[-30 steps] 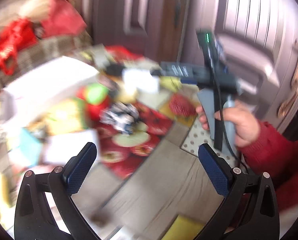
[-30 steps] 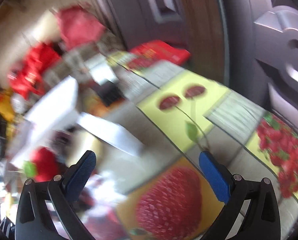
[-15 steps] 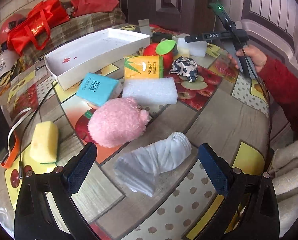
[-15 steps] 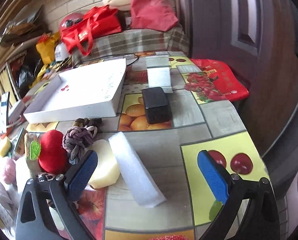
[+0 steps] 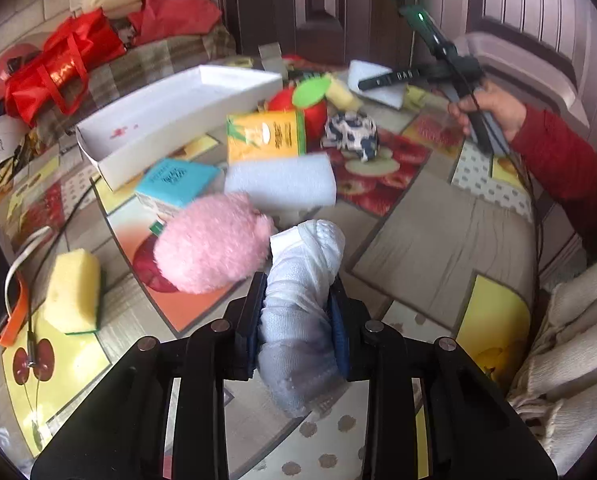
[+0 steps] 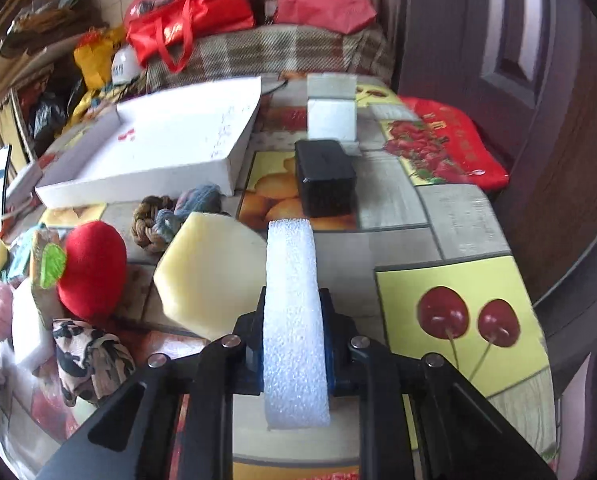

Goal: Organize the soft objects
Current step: 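Carry the sock and foam block into the white box and open both grippers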

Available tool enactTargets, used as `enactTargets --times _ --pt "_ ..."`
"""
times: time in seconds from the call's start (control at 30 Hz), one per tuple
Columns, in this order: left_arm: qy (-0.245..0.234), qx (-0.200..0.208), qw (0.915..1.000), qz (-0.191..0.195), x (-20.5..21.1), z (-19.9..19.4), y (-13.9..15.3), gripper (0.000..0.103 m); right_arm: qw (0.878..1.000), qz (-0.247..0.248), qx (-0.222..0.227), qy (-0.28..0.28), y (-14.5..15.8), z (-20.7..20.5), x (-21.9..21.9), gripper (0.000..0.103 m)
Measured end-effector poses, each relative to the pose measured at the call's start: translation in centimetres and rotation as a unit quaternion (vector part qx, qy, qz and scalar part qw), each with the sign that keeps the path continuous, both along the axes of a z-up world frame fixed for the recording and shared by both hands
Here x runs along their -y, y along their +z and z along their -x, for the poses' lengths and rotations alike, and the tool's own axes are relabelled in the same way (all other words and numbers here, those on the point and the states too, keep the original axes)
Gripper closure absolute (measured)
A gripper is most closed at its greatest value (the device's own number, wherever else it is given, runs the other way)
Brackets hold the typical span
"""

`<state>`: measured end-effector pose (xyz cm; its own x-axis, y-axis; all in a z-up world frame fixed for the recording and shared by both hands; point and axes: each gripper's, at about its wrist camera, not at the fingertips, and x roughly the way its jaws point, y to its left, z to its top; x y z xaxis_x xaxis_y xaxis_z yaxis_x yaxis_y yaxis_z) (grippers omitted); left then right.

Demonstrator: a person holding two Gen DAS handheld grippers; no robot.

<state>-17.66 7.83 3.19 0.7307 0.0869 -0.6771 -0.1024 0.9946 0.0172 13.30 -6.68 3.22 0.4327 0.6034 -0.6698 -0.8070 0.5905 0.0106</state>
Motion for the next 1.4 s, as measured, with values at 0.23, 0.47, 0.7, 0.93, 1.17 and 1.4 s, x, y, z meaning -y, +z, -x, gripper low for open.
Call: enactTargets --times 0.23,0.47,0.7,0.93,1.17,1.4 --pt "0.197 0.167 0.9657 -0.020 -4.8 2.1 2.7 0.075 0.984 -0.172 0.023 -0.036 2.4 2.7 4.6 0.084" --pt "0.265 0.213 0.9379 -0.070 -7.7 -1.3 2.8 0.075 0.980 -0.165 0.091 -0.059 2.7 2.6 0.2 0.083" --pt "0.303 0.229 0.9213 -0.085 -12.1 -3.8 2.8 0.074 0.979 -0.149 0.132 -0.032 2.5 2.5 -4.7 0.083" --pt "0.321 0.219 0.9185 -0.074 -15.1 -7.5 2.6 0.074 0.980 -0.160 0.120 -0.010 2.4 2.0 -8.6 0.083" --pt "0.292 0.180 0.9361 -0.078 -14.9 -12.9 2.4 0.074 0.984 -0.146 0.099 0.029 2.0 2.0 -13.1 0.083" --pt "0.293 0.119 0.9452 -0.080 -15.6 -17.4 1.8 0.073 0.989 -0.127 0.069 0.031 1.5 1.0 -16.5 0.083"
